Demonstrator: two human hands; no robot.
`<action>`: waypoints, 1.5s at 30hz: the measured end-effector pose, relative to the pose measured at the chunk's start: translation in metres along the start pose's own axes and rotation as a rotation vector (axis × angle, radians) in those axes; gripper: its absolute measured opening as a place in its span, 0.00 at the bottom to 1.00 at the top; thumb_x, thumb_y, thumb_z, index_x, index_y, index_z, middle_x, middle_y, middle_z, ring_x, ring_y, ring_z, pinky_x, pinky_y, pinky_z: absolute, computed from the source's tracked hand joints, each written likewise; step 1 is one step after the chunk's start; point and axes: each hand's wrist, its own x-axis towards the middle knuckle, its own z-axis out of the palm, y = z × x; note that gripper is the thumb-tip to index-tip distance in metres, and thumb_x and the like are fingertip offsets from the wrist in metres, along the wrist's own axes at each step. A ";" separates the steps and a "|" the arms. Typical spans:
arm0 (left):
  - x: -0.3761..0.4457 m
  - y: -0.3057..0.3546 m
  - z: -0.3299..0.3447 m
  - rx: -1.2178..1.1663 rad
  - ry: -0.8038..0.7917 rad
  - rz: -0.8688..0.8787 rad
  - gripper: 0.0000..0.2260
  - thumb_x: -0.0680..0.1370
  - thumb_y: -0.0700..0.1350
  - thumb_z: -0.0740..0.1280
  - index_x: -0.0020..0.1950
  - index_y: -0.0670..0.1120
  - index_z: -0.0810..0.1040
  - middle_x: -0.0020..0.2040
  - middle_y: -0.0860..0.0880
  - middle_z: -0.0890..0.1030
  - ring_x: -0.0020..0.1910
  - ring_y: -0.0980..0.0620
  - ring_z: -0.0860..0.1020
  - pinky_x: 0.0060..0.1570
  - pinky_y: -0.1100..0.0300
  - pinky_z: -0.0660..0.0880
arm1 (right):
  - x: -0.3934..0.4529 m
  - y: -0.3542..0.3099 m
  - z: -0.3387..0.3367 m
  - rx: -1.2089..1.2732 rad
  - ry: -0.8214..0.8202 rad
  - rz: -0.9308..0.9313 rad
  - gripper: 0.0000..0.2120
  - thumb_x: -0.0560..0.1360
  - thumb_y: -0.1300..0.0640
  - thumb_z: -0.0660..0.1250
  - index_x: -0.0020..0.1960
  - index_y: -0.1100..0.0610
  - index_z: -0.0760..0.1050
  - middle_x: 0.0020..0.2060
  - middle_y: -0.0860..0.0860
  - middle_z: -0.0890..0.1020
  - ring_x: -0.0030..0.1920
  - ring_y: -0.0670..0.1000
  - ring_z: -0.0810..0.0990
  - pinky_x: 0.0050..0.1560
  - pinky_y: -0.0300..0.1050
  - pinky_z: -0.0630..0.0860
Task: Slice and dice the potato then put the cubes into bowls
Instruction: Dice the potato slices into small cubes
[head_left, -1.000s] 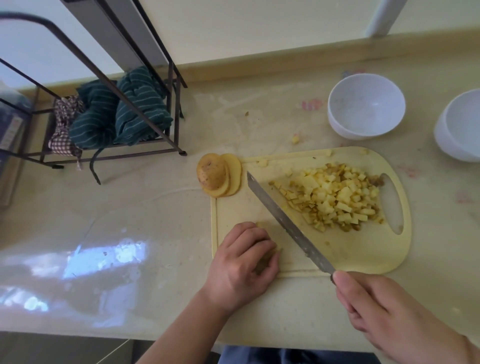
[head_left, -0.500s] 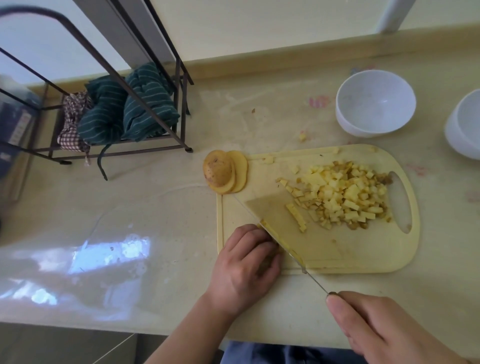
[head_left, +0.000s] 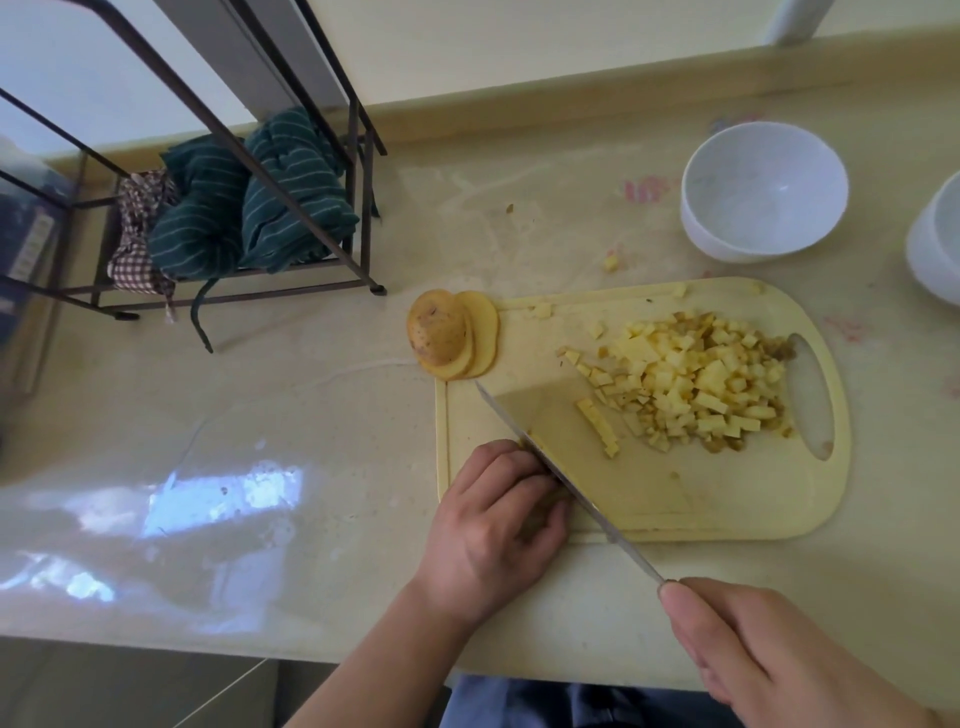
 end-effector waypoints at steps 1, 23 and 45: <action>0.000 0.001 0.000 -0.001 0.003 -0.001 0.06 0.75 0.39 0.76 0.48 0.36 0.85 0.50 0.42 0.84 0.52 0.42 0.81 0.54 0.53 0.79 | 0.005 0.002 0.002 0.027 -0.027 0.009 0.43 0.61 0.17 0.36 0.39 0.54 0.67 0.30 0.54 0.75 0.29 0.48 0.72 0.36 0.42 0.72; -0.007 0.003 -0.006 0.009 0.023 -0.003 0.04 0.74 0.36 0.76 0.45 0.36 0.85 0.47 0.42 0.83 0.49 0.43 0.79 0.53 0.53 0.79 | 0.000 -0.005 -0.012 0.100 -0.215 0.020 0.38 0.64 0.20 0.43 0.33 0.54 0.68 0.21 0.49 0.71 0.23 0.45 0.70 0.28 0.33 0.67; -0.005 0.000 -0.006 -0.014 0.012 -0.006 0.05 0.72 0.35 0.78 0.46 0.36 0.85 0.48 0.43 0.83 0.50 0.43 0.80 0.52 0.53 0.79 | 0.017 -0.002 0.008 0.053 -0.199 -0.010 0.42 0.63 0.18 0.44 0.38 0.58 0.63 0.24 0.50 0.65 0.26 0.45 0.63 0.31 0.41 0.61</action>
